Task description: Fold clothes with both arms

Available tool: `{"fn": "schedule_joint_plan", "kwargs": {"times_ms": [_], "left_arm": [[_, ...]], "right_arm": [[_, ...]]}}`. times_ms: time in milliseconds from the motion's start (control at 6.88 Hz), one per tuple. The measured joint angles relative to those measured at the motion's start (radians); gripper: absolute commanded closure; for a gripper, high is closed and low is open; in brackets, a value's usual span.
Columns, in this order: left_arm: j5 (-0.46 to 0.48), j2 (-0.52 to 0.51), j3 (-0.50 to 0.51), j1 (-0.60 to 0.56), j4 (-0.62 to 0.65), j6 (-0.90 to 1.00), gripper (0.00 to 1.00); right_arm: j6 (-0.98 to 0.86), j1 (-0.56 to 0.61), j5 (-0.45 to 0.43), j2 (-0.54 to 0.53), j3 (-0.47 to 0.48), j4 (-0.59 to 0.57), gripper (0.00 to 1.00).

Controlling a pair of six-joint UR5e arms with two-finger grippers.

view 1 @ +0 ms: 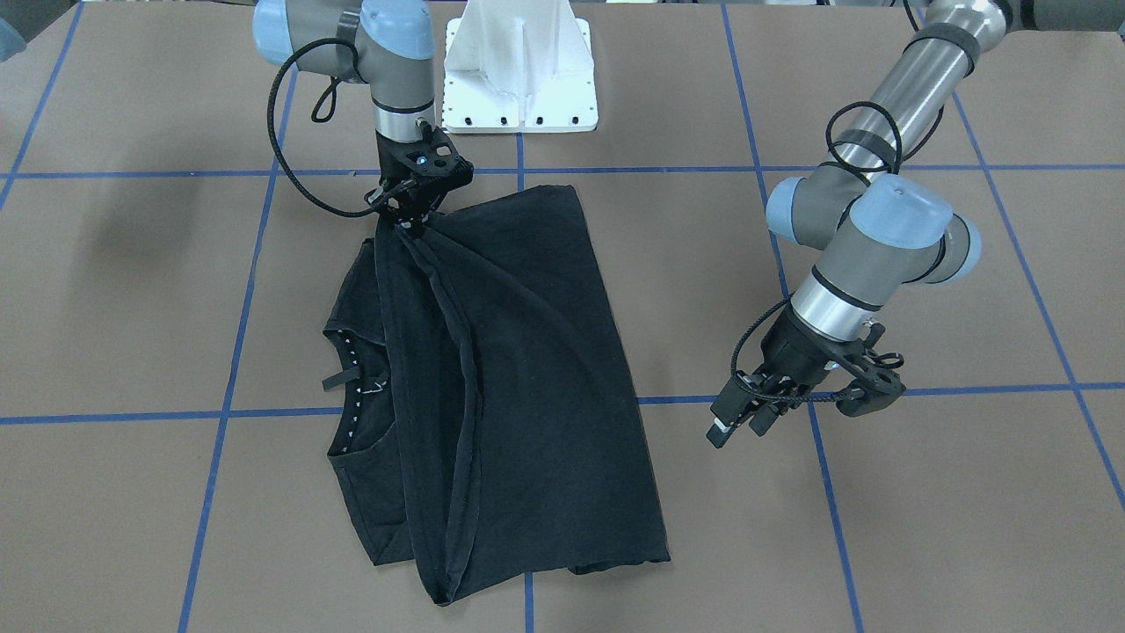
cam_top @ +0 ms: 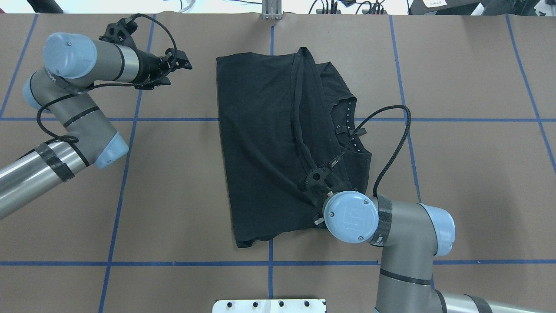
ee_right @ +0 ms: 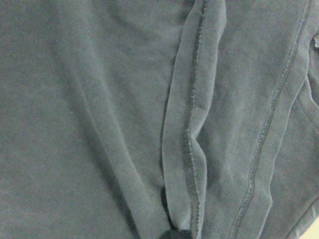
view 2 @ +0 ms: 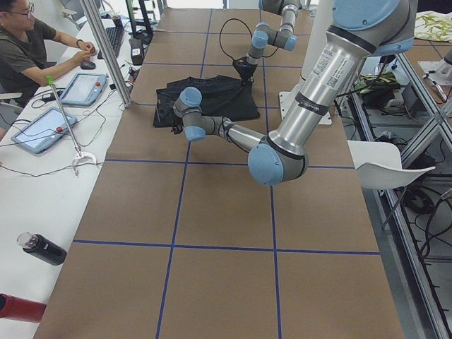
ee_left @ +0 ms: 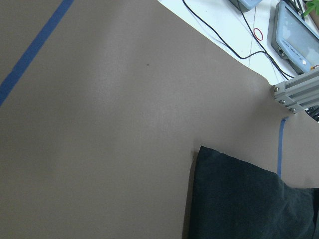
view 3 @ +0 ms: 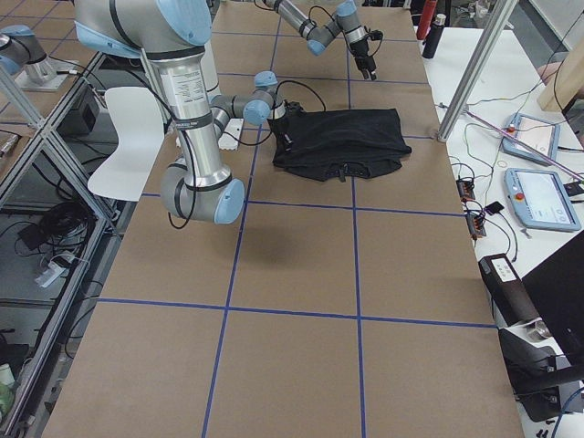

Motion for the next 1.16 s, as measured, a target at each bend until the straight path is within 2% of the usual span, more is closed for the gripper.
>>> {"fn": "schedule_joint_plan", "kwargs": {"times_ms": [726,1162], "left_arm": [[0.000,0.001,0.002,0.001,0.000,-0.001,0.14],[0.001,0.000,0.000,0.001,0.000,-0.003,0.14]], "right_arm": [[-0.013,0.034,0.014,-0.021,0.031,0.000,1.00],[0.012,0.024,0.005,-0.117,0.081,0.004,1.00]]}}
